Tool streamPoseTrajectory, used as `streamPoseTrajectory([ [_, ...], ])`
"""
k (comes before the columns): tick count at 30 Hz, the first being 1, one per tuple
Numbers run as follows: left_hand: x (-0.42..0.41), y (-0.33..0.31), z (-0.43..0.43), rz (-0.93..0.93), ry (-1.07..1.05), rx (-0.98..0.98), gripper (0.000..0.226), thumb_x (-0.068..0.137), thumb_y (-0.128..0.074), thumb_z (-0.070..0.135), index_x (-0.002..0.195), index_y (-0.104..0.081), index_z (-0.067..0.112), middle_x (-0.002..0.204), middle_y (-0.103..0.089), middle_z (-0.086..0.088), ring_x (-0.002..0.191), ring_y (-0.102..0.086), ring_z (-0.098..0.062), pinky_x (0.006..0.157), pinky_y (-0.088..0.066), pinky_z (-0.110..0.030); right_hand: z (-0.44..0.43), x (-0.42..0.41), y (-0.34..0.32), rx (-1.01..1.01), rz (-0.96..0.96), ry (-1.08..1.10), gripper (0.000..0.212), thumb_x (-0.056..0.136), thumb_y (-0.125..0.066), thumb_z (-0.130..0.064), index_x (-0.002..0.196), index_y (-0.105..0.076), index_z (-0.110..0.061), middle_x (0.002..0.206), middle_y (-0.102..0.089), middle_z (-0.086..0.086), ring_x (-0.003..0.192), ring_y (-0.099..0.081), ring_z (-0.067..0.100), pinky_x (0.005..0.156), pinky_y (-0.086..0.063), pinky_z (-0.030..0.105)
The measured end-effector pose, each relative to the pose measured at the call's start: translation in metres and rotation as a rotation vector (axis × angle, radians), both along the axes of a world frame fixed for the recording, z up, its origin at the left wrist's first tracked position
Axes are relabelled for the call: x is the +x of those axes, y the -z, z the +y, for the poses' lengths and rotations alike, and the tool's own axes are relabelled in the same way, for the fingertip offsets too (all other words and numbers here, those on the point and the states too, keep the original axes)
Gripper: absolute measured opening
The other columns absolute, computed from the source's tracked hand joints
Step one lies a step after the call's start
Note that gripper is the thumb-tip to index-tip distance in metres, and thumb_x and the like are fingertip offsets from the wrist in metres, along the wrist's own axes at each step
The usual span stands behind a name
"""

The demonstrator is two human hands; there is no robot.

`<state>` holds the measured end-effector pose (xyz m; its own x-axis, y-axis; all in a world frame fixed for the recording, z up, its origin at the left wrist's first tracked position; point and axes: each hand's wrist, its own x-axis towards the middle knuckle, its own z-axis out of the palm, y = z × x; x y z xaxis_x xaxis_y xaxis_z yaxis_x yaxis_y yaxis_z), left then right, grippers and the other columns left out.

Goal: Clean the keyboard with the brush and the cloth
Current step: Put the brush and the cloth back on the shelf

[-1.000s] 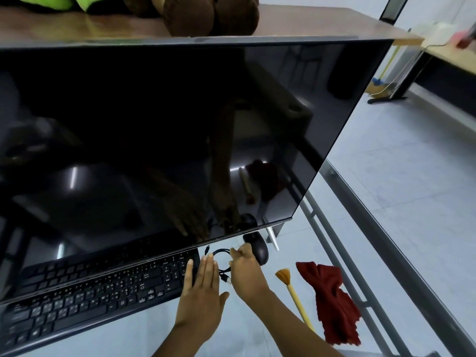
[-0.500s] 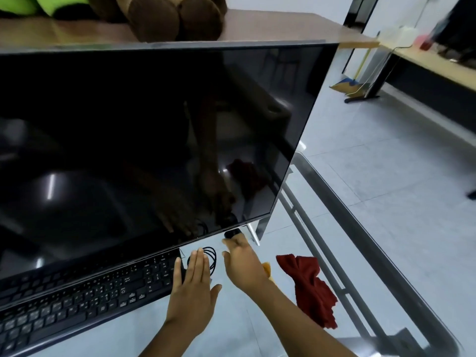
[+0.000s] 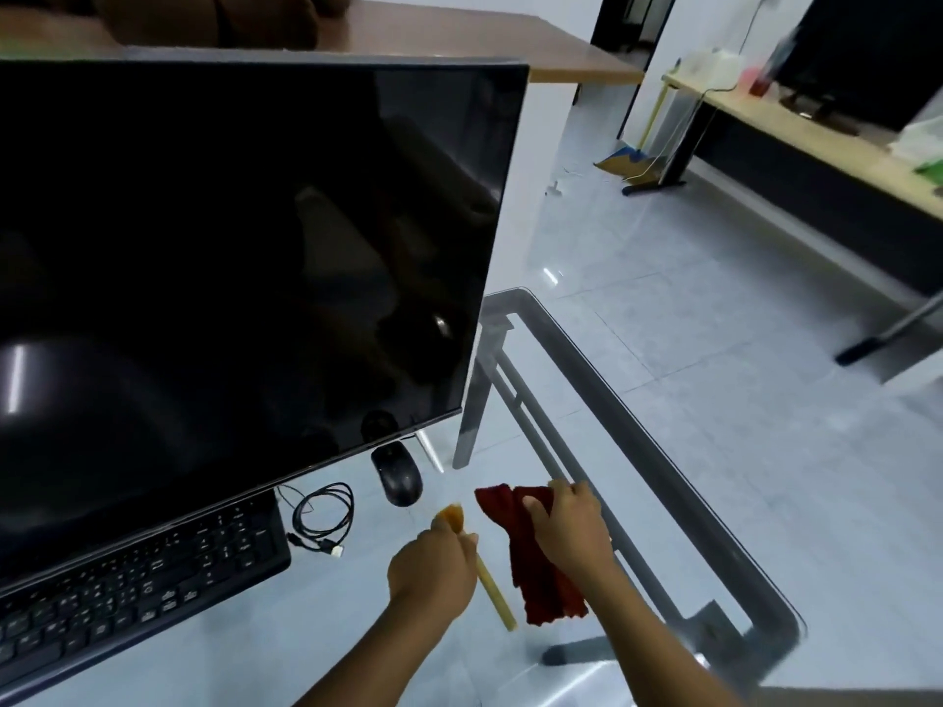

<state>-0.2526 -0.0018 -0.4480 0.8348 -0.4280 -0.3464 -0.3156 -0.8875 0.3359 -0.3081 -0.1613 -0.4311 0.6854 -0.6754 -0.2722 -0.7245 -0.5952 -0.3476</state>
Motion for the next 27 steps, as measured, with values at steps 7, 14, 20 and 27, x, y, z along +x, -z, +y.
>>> streamPoseTrajectory([
  [7,0.006,0.005,-0.021,0.118,-0.103,0.065,0.028,0.099,-0.038,0.036,0.109,-0.055,0.016,0.088,-0.063,0.003,0.078,-0.062,-0.016,0.059,-0.045,-0.025,-0.001,0.002,0.028,0.078,0.046,0.096,0.057,0.084,-0.058,-0.057,0.122,-0.048,-0.016,0.118,-0.057,0.002,0.109,-0.058,0.023,0.096,-0.048,0.044],
  [14,0.014,-0.002,-0.016,0.203,-0.212,-0.122,0.018,0.094,-0.049,0.032,0.096,-0.053,0.015,0.079,-0.058,0.002,0.071,-0.062,-0.016,0.049,-0.040,-0.021,0.005,0.012,0.021,0.032,-0.041,-0.135,0.022,0.097,-0.048,-0.036,0.104,-0.052,-0.015,0.104,-0.057,0.001,0.097,-0.055,0.022,0.088,-0.046,0.038],
  [20,0.021,-0.036,-0.002,0.110,-0.241,-0.357,0.016,0.098,-0.043,0.028,0.105,-0.047,0.013,0.070,-0.053,-0.001,0.061,-0.055,-0.015,0.045,-0.035,-0.024,0.009,0.011,-0.023,0.084,-0.291,-0.214,0.018,0.099,-0.046,-0.030,0.107,-0.056,-0.018,0.088,-0.063,-0.005,0.079,-0.062,0.014,0.068,-0.050,0.025],
  [27,0.030,-0.119,0.004,0.041,-0.162,-0.629,0.020,0.095,-0.048,0.033,0.082,-0.049,0.018,0.068,-0.056,0.002,0.058,-0.054,-0.011,0.051,-0.042,-0.027,-0.002,0.019,-0.126,-0.020,-0.587,-0.139,0.011,0.094,-0.056,-0.028,0.100,-0.064,-0.023,0.080,-0.066,-0.007,0.073,-0.060,0.011,0.061,-0.045,0.018],
])
